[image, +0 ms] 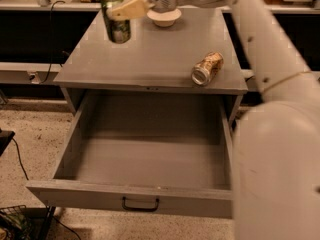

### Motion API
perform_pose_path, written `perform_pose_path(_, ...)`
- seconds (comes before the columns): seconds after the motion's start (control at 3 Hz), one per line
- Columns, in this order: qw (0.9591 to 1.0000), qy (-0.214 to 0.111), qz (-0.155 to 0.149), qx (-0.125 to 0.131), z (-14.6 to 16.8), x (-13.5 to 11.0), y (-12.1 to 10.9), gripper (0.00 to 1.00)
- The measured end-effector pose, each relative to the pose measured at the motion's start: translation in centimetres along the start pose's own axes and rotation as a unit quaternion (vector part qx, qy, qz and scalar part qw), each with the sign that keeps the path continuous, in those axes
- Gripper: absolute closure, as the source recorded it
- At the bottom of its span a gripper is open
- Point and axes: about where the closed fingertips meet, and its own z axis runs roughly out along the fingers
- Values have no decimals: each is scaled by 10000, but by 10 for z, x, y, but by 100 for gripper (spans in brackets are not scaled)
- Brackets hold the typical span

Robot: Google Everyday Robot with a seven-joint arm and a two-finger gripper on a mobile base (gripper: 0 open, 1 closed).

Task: Place green can into top drawer

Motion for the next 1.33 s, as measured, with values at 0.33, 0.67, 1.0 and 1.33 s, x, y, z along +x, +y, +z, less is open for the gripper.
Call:
perform_pose_path(0.33, 9947, -798, -502, 399, -48, -88, 37, 100)
perform_pose_path(0.67, 9795, -1538, -960, 883, -78, -162, 78, 100)
perform_pose_path(1.0, 9744, -1811, -1022, 857, -81, -168, 106, 100)
perform_pose_path(1.33, 9743, -1820, -1008, 861, -80, -165, 107, 100)
